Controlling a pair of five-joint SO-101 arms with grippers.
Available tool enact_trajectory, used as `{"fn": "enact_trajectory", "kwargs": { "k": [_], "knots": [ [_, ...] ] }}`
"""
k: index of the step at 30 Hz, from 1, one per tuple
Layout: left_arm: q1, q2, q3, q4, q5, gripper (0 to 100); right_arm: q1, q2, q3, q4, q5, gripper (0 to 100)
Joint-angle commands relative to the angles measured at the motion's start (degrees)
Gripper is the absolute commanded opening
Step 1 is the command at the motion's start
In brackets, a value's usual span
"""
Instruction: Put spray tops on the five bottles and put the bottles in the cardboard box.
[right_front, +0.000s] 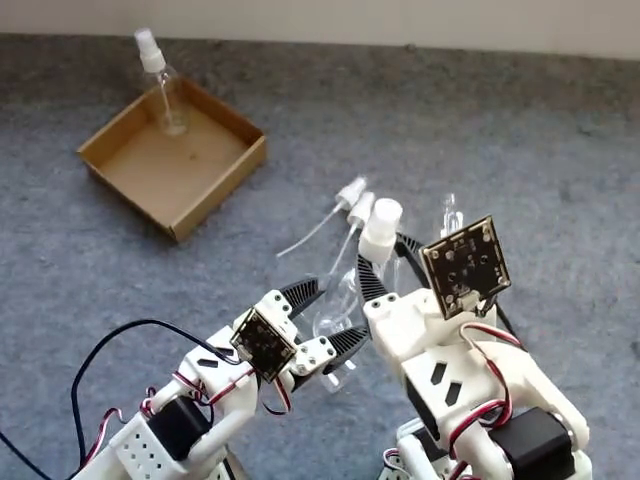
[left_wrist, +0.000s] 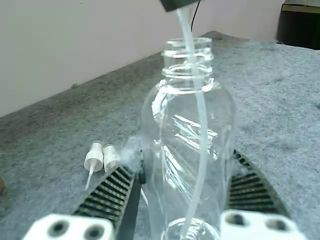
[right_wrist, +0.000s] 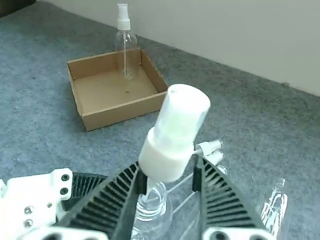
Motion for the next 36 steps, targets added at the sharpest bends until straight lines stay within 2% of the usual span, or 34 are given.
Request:
{"fn": "enact_trajectory", "kwargs": {
  "k": [1, 6, 12, 15, 21, 29, 36],
  "knots": [
    [-1.01, -0.66, -1.98, -1.05, 0.62, 7, -0.84, -0.57, -0.31, 0.84, 1.05, 14.3],
    [-1.01, -0.66, -1.89, -1.05, 0.62, 7, -4.79, -0.57, -0.22, 2.86, 7.82, 14.5],
    [-1.89, -0.66, -1.89, -1.05, 0.53, 7, -6.55, -0.57, -0.75, 9.01, 8.88, 14.6],
    [-3.21, -0.66, -1.89, -1.05, 0.53, 7, -6.46, -0.57, -0.75, 9.19, 11.43, 14.6],
    [-3.38, -0.66, -1.89, -1.05, 0.53, 7, -6.29, -0.57, -0.4, 9.19, 11.78, 14.6],
    [-3.38, -1.19, -2.33, -1.41, 0.53, 7, 6.46, -0.48, -0.22, 8.66, 11.96, 14.6],
    [-5.41, -1.19, -2.51, -1.49, 0.53, 7, 8.31, -0.48, -0.04, 8.84, 11.87, 14.5]
  ]
}}
